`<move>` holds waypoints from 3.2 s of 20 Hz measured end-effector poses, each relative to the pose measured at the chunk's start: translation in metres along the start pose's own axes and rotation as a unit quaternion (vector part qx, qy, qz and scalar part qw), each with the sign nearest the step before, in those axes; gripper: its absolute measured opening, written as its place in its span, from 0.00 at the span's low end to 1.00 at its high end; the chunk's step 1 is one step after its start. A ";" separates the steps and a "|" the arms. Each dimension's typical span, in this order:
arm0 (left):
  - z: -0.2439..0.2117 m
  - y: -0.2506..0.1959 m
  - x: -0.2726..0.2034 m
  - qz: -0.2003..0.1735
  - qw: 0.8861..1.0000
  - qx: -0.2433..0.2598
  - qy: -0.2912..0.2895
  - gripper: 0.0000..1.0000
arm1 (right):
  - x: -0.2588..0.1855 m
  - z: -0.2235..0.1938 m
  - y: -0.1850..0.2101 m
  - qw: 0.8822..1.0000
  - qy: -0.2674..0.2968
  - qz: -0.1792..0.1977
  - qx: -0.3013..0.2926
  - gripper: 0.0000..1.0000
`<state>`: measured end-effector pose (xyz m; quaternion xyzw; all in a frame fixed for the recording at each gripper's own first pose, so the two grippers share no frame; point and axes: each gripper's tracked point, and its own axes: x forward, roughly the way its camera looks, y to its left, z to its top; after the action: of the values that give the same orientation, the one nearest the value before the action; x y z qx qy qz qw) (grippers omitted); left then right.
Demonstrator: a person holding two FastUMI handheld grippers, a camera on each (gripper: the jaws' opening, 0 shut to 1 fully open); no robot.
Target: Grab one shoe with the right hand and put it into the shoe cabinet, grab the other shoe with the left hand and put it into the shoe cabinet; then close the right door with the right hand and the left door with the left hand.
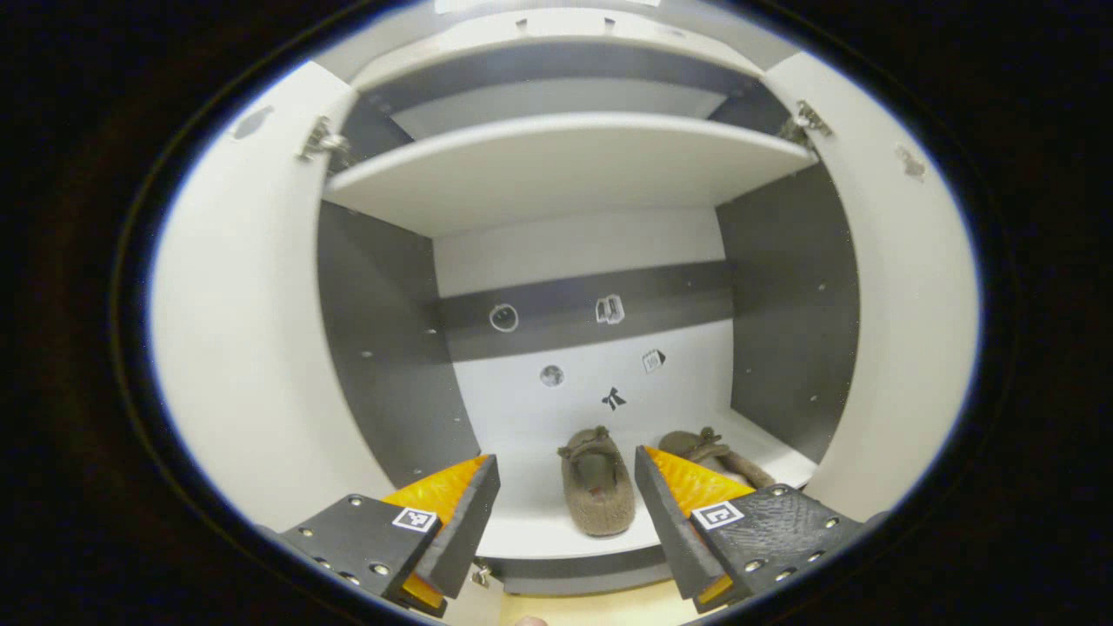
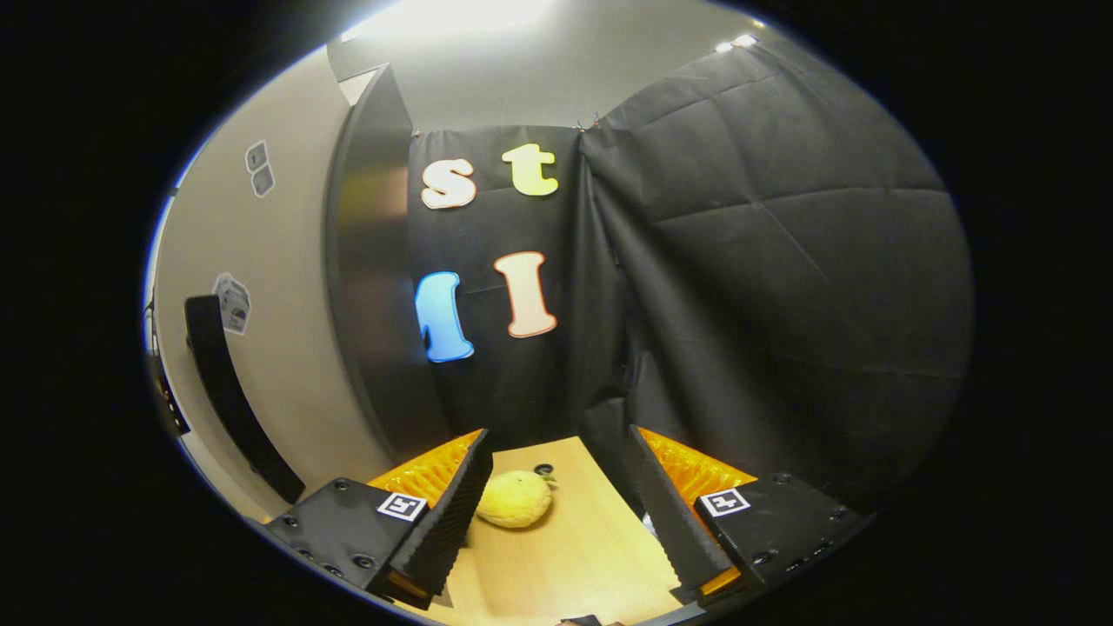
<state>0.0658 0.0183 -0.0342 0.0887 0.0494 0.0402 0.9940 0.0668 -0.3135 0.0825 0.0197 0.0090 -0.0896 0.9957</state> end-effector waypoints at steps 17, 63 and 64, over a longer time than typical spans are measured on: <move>-0.075 -0.003 -0.155 -0.015 0.999 -0.046 0.000 0.88 | -0.043 0.056 0.083 0.996 -0.047 0.054 -0.047 0.98; -0.081 0.276 -0.220 0.046 0.995 -0.075 -0.045 0.90 | -0.087 -0.047 0.266 0.991 0.035 0.103 -0.078 0.95; -0.076 0.283 -0.212 0.039 0.995 -0.072 -0.049 0.93 | -0.087 -0.047 0.270 0.990 0.035 0.106 -0.084 0.95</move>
<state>-0.1724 0.2903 -0.0386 0.0203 -0.0060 0.0784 0.9967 0.0288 -0.0309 0.0480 -0.0604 0.0491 0.0186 0.9968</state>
